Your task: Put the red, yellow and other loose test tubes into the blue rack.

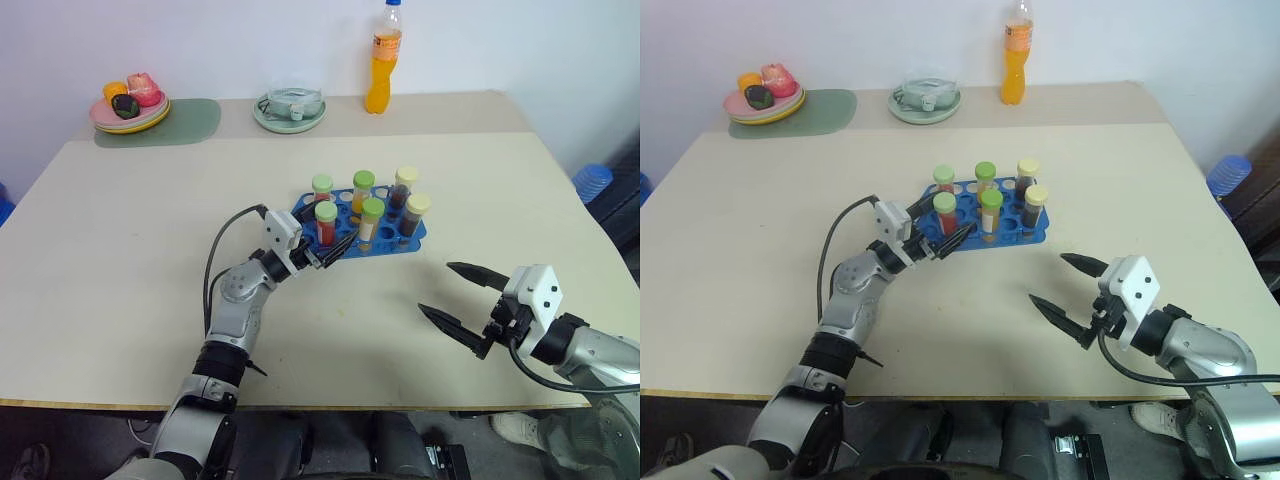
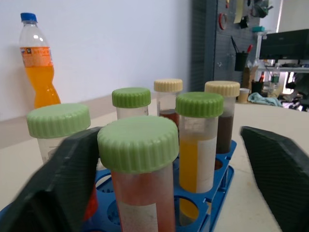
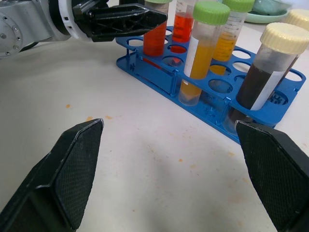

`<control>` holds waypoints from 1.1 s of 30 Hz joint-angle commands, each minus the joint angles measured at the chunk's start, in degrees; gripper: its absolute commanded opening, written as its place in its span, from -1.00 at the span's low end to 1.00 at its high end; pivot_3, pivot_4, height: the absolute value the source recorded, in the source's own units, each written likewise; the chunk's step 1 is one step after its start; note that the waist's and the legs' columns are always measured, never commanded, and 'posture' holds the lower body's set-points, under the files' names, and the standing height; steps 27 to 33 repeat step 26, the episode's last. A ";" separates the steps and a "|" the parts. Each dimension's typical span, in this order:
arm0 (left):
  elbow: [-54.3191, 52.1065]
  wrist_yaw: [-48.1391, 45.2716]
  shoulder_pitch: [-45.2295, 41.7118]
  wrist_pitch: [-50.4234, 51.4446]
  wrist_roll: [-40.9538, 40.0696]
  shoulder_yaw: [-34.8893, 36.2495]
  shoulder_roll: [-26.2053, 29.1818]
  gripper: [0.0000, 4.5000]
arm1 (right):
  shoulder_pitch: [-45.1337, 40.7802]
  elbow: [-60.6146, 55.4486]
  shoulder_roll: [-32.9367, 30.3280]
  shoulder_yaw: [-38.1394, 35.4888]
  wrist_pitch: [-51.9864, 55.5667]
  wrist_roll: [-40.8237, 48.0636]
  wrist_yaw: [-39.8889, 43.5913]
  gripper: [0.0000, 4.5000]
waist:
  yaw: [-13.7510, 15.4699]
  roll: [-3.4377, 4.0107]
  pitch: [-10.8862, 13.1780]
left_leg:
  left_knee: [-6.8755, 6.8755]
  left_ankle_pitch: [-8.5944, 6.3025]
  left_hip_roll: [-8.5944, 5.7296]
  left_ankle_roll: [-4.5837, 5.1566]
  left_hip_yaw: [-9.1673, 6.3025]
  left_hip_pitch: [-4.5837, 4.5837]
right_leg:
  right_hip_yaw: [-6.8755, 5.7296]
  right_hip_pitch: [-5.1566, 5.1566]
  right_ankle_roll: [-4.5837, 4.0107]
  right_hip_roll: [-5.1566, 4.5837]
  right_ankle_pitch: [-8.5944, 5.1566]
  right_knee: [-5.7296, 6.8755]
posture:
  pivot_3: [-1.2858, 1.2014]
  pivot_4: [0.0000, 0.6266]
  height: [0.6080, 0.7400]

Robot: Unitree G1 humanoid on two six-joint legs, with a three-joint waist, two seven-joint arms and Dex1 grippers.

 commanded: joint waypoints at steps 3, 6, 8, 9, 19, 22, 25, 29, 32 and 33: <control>-9.36 0.89 3.35 3.28 -0.52 0.73 2.92 0.98 | 0.14 -1.17 0.53 -0.67 -1.72 -0.15 0.50 1.00 | -0.04 0.00 0.00 | -0.01 0.00 0.00 0.00 0.00 0.00 | 0.00 0.00 0.00 0.00 0.00 0.00 | 0.03 -0.52 1.00; -15.31 0.33 6.58 7.63 -3.44 1.96 5.68 0.98 | -0.19 0.01 1.62 -0.70 -2.24 -0.51 -0.42 1.00 | -0.06 0.01 0.00 | -0.05 0.00 0.02 0.00 0.00 0.03 | 0.02 -0.01 0.00 0.01 0.00 0.00 | 0.03 -0.52 1.00; -19.30 0.54 9.23 10.70 -5.19 3.77 8.18 0.98 | -0.89 1.10 2.90 -0.94 -2.34 -0.59 -1.81 1.00 | -0.09 0.02 -0.01 | -0.06 0.00 0.04 -0.01 0.00 0.03 | 0.02 -0.02 0.00 0.03 0.00 0.01 | 0.03 -0.52 1.00; -21.15 0.16 10.69 11.84 -6.07 4.64 9.72 0.98 | -1.26 1.79 3.45 -1.09 -2.48 -0.85 -2.45 1.00 | -0.09 0.01 0.00 | -0.06 0.00 0.03 -0.01 0.00 0.03 | 0.03 -0.02 0.00 0.02 0.00 0.01 | 0.03 -0.52 1.00; -35.22 -0.49 26.57 29.21 -18.39 18.77 25.43 0.98 | -2.67 8.70 6.96 -3.77 -4.65 -2.74 -6.55 1.00 | 0.15 0.07 0.02 | -0.12 -0.01 0.02 0.00 0.00 0.05 | 0.05 -0.02 -0.02 0.03 -0.01 0.00 | 0.03 -0.52 1.00; -37.36 -3.01 30.69 31.20 -20.74 21.31 27.99 0.98 | -1.73 10.38 6.68 -4.28 -5.84 -3.35 -6.22 1.00 | 0.03 0.08 0.02 | -0.13 -0.01 0.02 0.00 0.00 0.06 | 0.05 -0.01 -0.03 0.03 -0.02 -0.01 | 0.03 -0.52 1.00; -37.57 -3.12 32.60 30.96 -20.42 22.08 28.52 0.98 | -1.56 12.45 6.62 -4.69 -7.13 -3.68 -5.59 1.00 | -0.09 0.12 0.02 | -0.19 -0.02 0.02 0.00 0.02 0.12 | 0.06 0.01 -0.03 0.03 -0.02 -0.02 | 0.03 -0.52 1.00; -37.60 -3.08 32.78 30.91 -20.11 22.03 28.76 0.98 | -1.58 12.71 6.61 -4.69 -7.33 -3.70 -5.42 1.00 | -0.09 0.12 0.02 | -0.19 -0.02 0.03 0.00 0.03 0.11 | 0.06 0.00 -0.03 0.03 -0.02 -0.03 | 0.03 -0.52 1.00; -37.60 -3.08 32.78 30.91 -20.11 22.03 28.76 0.98 | -1.58 12.71 6.61 -4.69 -7.33 -3.70 -5.42 1.00 | -0.09 0.12 0.02 | -0.19 -0.02 0.03 0.00 0.03 0.11 | 0.06 0.00 -0.03 0.03 -0.02 -0.03 | 0.03 -0.52 1.00; -37.60 -3.08 32.78 30.91 -20.11 22.03 28.76 0.98 | -1.58 12.71 6.61 -4.69 -7.33 -3.70 -5.42 1.00 | -0.09 0.12 0.02 | -0.19 -0.02 0.03 0.00 0.03 0.11 | 0.06 0.00 -0.03 0.03 -0.02 -0.03 | 0.03 -0.52 1.00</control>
